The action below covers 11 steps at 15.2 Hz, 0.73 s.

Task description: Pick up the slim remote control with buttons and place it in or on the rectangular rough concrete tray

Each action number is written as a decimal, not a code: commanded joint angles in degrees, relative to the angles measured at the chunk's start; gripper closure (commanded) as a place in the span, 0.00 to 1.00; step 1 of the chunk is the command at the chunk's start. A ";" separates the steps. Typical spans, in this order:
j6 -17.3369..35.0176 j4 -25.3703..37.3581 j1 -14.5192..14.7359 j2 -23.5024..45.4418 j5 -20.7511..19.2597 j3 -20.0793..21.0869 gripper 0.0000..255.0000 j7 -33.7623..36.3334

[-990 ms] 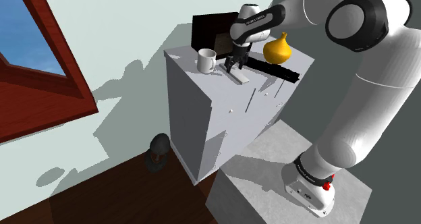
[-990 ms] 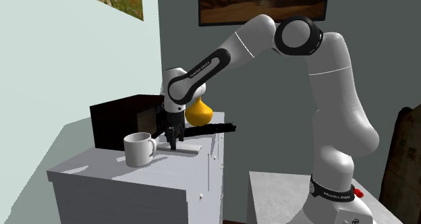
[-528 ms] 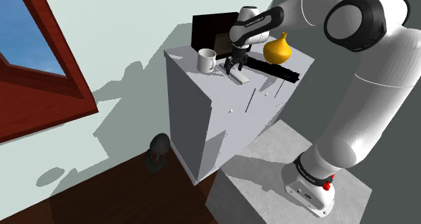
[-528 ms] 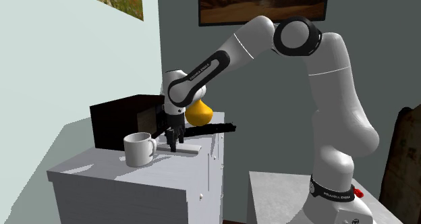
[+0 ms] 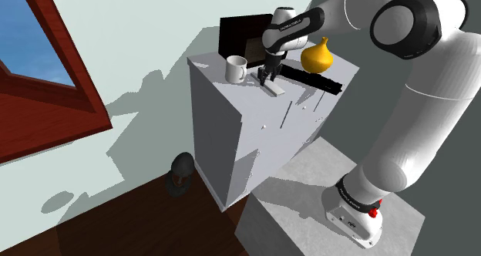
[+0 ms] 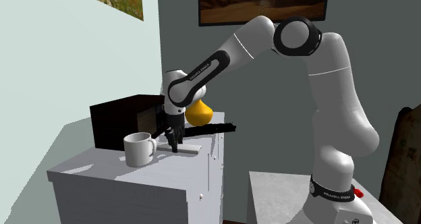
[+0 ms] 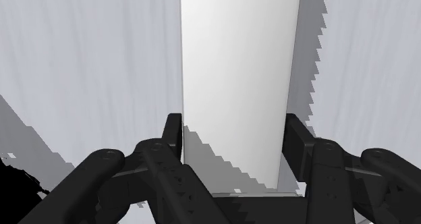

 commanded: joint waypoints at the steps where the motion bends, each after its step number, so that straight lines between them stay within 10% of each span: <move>1: 0.00 0.00 0.00 0.01 0.00 0.00 1.00 0.01; 11: -4.69 2.05 0.13 -2.67 -0.49 -0.16 1.00 0.29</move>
